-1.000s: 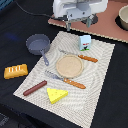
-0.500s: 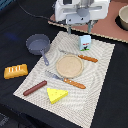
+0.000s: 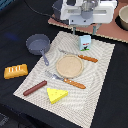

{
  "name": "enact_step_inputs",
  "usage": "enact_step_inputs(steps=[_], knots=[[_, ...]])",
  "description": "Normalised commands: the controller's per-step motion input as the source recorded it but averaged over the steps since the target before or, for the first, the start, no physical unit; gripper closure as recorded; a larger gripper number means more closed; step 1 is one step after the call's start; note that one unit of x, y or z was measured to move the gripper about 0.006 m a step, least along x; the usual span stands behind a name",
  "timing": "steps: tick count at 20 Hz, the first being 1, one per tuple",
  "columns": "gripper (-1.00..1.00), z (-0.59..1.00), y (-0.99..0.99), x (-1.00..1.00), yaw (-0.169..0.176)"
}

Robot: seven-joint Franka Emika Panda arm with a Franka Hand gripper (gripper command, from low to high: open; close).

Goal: Interact with the objects in diverse but meaningful ways.

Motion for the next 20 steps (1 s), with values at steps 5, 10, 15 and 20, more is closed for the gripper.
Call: enact_step_inputs(steps=[5, 10, 15, 20], knots=[[-1.00, -0.06, 0.10, 0.47, -0.006], [-1.00, -0.03, 0.21, 0.55, -0.027], [-1.00, -0.09, 0.19, 0.47, -0.051], [-1.00, -0.20, 0.03, 0.12, -0.016]])
